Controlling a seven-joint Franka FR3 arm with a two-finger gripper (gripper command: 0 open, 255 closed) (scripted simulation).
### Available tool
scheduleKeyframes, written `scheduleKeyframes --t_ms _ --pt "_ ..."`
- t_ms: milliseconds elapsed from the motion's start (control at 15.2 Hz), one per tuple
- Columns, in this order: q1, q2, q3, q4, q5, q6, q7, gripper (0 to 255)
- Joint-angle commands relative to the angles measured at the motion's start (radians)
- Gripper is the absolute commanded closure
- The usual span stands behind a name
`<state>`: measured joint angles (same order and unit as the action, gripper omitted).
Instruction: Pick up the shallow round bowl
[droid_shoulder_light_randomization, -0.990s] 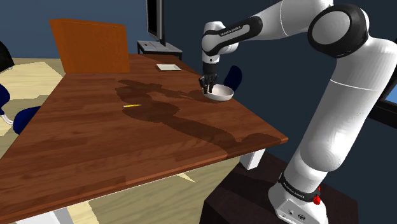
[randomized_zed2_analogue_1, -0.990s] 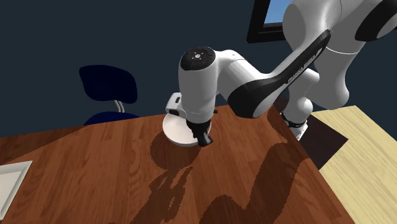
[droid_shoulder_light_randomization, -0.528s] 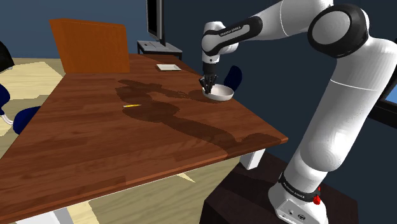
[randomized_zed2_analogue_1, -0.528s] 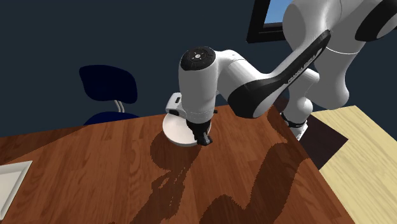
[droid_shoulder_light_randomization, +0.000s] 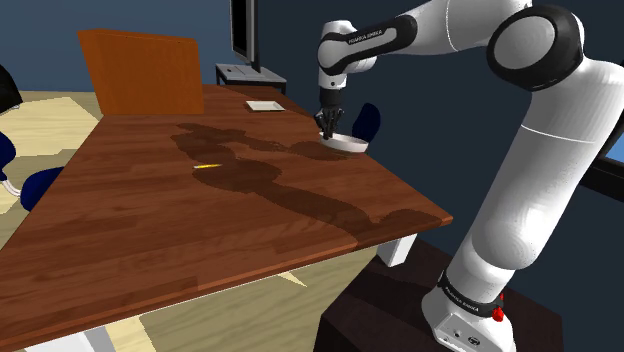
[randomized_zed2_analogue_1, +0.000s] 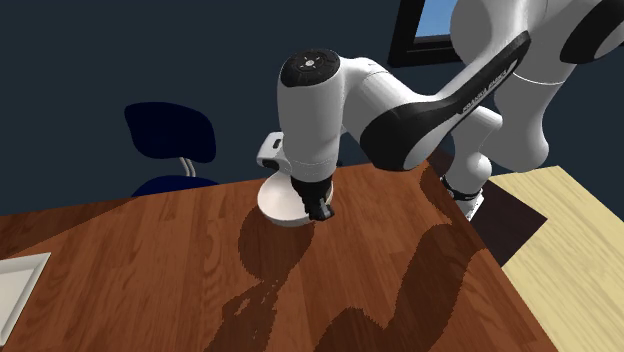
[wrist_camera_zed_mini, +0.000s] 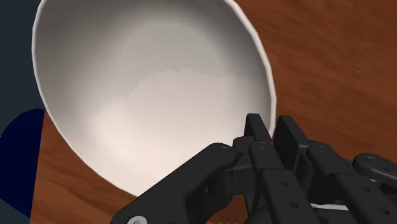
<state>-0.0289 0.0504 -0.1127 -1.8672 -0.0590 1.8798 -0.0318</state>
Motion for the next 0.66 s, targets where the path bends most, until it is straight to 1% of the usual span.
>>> scheduleKeyframes --t_ms 0,462,594 --pt "0.0 -0.008 0.0 0.017 -0.001 -0.025 -0.001 255" --pt "0.001 -0.015 0.0 0.102 0.0 -0.117 -0.006 255" --pt "0.001 -0.015 0.0 0.104 0.0 -0.119 -0.006 255"
